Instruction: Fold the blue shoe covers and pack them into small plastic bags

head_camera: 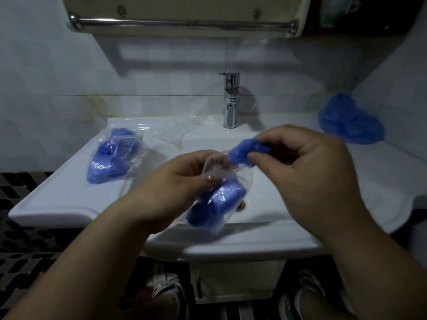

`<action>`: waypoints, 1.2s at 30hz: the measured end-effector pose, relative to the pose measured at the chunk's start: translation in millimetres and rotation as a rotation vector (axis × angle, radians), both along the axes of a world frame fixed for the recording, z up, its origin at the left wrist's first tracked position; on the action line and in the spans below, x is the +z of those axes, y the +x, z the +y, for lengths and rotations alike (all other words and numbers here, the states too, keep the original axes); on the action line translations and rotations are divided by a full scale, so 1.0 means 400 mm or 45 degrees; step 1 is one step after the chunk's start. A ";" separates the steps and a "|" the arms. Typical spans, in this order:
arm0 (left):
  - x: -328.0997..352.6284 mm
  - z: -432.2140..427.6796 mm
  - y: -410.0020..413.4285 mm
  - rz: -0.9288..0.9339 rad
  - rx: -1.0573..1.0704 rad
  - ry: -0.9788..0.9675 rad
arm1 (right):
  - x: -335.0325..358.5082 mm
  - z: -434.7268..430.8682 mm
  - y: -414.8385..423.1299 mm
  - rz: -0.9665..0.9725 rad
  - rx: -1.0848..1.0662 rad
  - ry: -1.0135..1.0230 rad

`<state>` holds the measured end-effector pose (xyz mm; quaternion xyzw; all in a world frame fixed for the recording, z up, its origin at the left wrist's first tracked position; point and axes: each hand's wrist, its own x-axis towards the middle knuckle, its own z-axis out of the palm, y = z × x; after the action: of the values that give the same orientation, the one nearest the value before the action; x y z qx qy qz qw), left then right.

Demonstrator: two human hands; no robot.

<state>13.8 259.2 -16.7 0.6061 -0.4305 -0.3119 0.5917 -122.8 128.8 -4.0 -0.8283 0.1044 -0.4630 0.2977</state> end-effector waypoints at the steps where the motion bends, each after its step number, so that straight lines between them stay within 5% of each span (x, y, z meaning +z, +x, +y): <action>1: 0.001 -0.002 -0.001 -0.085 0.012 0.008 | -0.003 -0.001 -0.002 0.072 0.011 -0.052; 8: 0.015 0.013 -0.003 -0.354 -0.175 0.061 | -0.004 0.003 -0.010 0.362 0.040 -0.263; 15: 0.020 0.012 -0.016 -0.936 0.021 0.150 | 0.012 0.013 -0.008 0.290 0.013 -0.117; 20: 0.027 0.008 -0.029 -0.760 0.064 0.008 | 0.009 0.017 0.001 0.367 -0.014 -0.199; 28: 0.013 0.004 -0.011 -0.824 0.158 -0.061 | 0.015 0.018 -0.005 0.721 0.162 -0.092; 36: 0.029 0.009 -0.011 -0.793 0.270 -0.096 | 0.015 0.027 -0.013 0.529 0.130 -0.032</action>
<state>9.5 262.8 -5.3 0.6915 -0.5364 -0.0320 0.4827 -128.0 139.5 2.1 -0.9138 0.1158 -0.2680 0.2825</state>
